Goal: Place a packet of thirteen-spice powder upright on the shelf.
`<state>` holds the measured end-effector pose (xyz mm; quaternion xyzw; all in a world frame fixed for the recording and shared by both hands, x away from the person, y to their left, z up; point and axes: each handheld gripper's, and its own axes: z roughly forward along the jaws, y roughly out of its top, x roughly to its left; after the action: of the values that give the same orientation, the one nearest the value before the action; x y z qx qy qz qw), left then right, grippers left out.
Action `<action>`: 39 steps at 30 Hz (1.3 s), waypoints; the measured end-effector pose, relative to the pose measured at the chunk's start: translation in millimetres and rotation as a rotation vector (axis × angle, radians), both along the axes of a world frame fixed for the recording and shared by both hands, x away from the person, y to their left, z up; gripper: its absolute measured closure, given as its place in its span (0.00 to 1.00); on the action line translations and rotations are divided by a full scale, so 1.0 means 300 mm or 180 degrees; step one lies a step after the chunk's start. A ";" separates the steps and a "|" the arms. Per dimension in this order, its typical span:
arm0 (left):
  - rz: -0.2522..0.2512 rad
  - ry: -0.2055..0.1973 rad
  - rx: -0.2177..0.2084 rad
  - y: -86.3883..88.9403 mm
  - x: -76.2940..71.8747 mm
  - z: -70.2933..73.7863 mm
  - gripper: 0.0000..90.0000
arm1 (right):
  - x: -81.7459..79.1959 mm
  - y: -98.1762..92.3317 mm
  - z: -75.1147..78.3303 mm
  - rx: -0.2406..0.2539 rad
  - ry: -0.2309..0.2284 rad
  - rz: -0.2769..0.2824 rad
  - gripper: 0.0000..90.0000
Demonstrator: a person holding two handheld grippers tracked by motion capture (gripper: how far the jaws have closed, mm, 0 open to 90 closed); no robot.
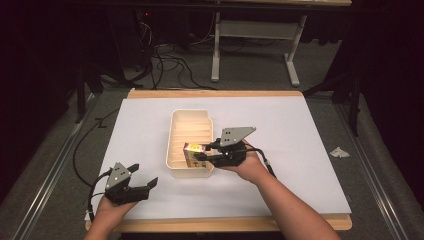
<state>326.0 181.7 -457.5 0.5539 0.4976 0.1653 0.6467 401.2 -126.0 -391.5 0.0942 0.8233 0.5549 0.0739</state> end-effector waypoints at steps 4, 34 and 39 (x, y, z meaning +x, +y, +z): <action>-0.0002 -0.0002 -0.0002 0.000 0.000 0.000 0.18 | 0.000 0.010 0.000 -0.0009 0.0004 0.0007 0.76; -0.0066 0.0017 0.0043 -0.007 -0.002 -0.005 0.18 | 0.014 0.058 -0.081 -0.0196 0.0082 -0.0010 0.76; -0.0067 0.0019 0.0045 -0.007 -0.003 -0.005 0.18 | 0.015 0.063 -0.096 -0.0224 0.0096 -0.0029 0.76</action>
<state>325.1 179.6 -458.9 0.5642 0.4924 0.1604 0.6430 405.9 -107.2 -420.2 0.1036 0.8428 0.5238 0.0673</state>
